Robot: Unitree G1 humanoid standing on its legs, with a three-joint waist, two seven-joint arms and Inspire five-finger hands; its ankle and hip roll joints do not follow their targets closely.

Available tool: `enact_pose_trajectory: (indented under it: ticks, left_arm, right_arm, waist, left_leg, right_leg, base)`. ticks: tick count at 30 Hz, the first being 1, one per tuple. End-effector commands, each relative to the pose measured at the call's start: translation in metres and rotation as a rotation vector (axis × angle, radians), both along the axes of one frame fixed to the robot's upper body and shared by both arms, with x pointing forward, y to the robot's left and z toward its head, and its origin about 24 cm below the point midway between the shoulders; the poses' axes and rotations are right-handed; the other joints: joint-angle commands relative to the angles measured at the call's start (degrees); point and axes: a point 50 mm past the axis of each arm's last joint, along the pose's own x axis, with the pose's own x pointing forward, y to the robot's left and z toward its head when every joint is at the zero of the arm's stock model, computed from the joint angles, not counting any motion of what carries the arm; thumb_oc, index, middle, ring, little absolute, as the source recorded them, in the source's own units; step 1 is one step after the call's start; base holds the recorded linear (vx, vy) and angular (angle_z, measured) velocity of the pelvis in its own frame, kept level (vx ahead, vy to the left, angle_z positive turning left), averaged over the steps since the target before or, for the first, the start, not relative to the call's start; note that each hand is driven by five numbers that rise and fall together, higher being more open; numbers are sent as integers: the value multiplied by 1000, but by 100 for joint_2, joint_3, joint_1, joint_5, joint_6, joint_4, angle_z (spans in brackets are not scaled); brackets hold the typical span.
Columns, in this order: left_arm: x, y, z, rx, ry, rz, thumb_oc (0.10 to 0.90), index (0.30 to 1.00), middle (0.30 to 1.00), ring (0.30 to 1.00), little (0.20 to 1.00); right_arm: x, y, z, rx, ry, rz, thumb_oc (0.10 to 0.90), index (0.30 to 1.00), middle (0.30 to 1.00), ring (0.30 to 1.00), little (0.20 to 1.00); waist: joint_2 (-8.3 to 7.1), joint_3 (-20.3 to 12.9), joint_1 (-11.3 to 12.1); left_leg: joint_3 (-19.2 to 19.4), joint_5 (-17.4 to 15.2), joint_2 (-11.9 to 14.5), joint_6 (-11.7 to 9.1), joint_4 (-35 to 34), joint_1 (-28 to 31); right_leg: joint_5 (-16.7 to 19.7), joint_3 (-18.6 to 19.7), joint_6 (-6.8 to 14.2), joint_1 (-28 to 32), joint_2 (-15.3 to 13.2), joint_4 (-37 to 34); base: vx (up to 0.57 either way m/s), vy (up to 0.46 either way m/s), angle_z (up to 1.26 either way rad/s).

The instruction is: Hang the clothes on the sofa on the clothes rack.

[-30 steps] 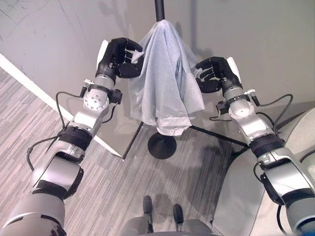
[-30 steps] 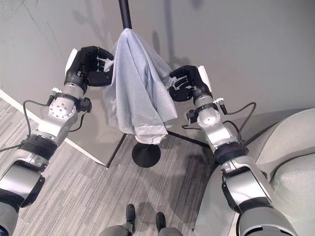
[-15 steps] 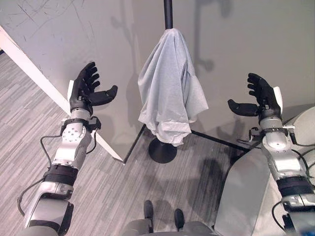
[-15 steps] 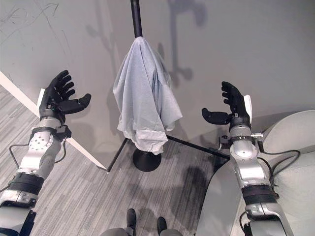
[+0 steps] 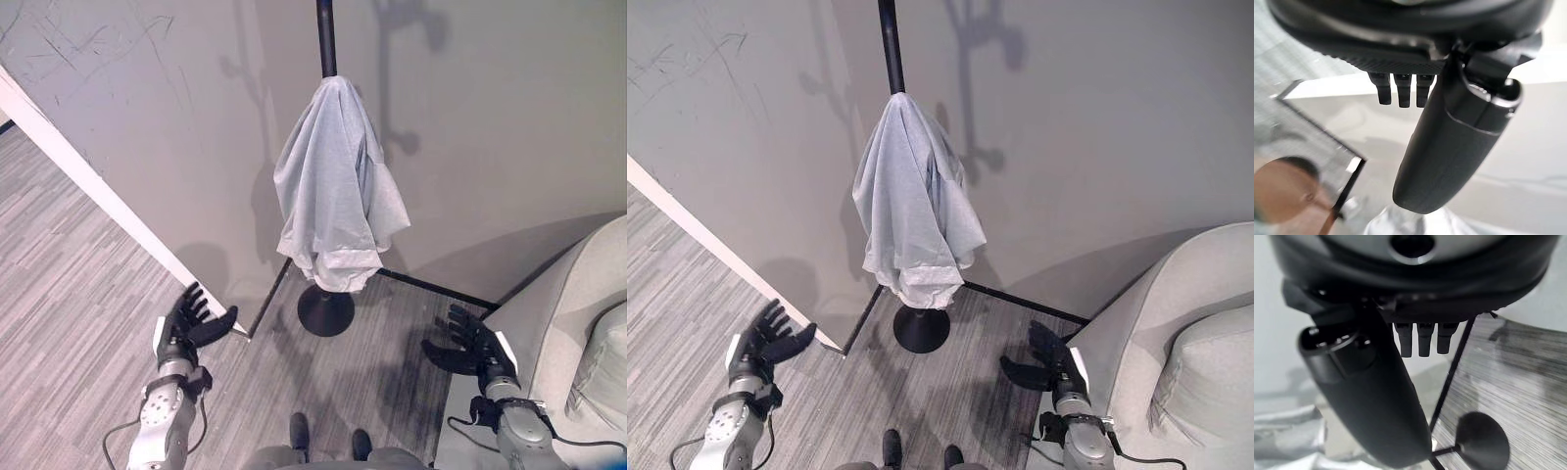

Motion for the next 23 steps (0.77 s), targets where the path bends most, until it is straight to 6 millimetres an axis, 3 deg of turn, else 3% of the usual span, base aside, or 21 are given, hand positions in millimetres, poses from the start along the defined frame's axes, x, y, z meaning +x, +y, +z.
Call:
enact_pose_trajectory:
  ticks: [1, 2, 4, 8, 10, 13, 16, 19, 23]
  left_arm:
    - [34, 16, 43, 72, -231, -11, 800, 900, 900, 900, 900]
    - [31, 13, 36, 79, -191, -37, 800, 900, 900, 900, 900]
    - [29, 13, 30, 104, -155, -58, 800, 900, 900, 900, 900]
    - [14, 11, -4, 144, 26, -76, 800, 900, 900, 900, 900]
    - [-3, 10, -31, 164, 174, -109, 800, 900, 900, 900, 900]
    - [-23, 6, -58, 144, 329, -113, 800, 900, 900, 900, 900]
    - [-44, -1, -83, 188, 492, -225, 800, 900, 900, 900, 900]
    - [-52, -8, -95, 203, 570, -274, 800, 900, 900, 900, 900]
    - [-43, -22, -94, 181, 535, -302, 800, 900, 900, 900, 900]
  right_arm:
    - [25, -18, 28, -83, -150, 5, 800, 900, 900, 900, 900]
    - [20, -18, 15, -60, -89, -5, 800, 900, 900, 900, 900]
    - [18, -18, 7, -68, -47, 3, 800, 900, 900, 900, 900]
    - [-1, -13, -29, -23, 127, -26, 800, 900, 900, 900, 900]
    - [-15, -10, -47, -21, 231, -44, 800, 900, 900, 900, 900]
    - [-28, -7, -62, -11, 313, -72, 800, 900, 900, 900, 900]
    - [-39, -4, -75, -18, 397, -63, 800, 900, 900, 900, 900]
    - [-43, 4, -84, -3, 445, -46, 800, 900, 900, 900, 900]
    - [-57, 13, -97, 30, 526, -61, 800, 900, 900, 900, 900]
  waist:
    - [-146, -411, 41]
    - [-152, -398, 51]
    - [-153, -387, 61]
    - [-164, -357, 78]
    - [-164, -341, 84]
    - [-154, -346, 82]
    - [-135, -329, 79]
    - [-146, -337, 73]
    - [-158, -331, 63]
  left_leg:
    - [396, -964, 167, -247, 64, 622]
    - [394, -958, 166, -247, 64, 612]
    - [389, -956, 168, -249, 64, 605]
    - [381, -941, 162, -246, 64, 588]
    - [381, -932, 159, -246, 64, 590]
    - [395, -931, 155, -243, 64, 591]
    - [410, -942, 141, -237, 64, 604]
    - [413, -948, 133, -238, 64, 607]
    - [396, -956, 134, -238, 64, 618]
  right_leg:
    - [22, -152, 404, 52, -389, 36]
    - [28, -167, 406, 47, -389, 36]
    - [19, -177, 409, 43, -390, 36]
    - [25, -209, 413, 37, -391, 36]
    - [29, -229, 417, 42, -396, 36]
    - [28, -237, 427, 42, -407, 36]
    - [32, -238, 442, 32, -419, 36]
    - [36, -243, 441, 36, -427, 36]
    - [30, -272, 440, 57, -437, 36]
  base:
    - [0, 0, 0]
    - [0, 0, 0]
    - [0, 0, 0]
    - [0, 0, 0]
    - [0, 0, 0]
    - [0, 0, 0]
    - [0, 0, 0]
    - [0, 0, 0]
    - [0, 2, 2]
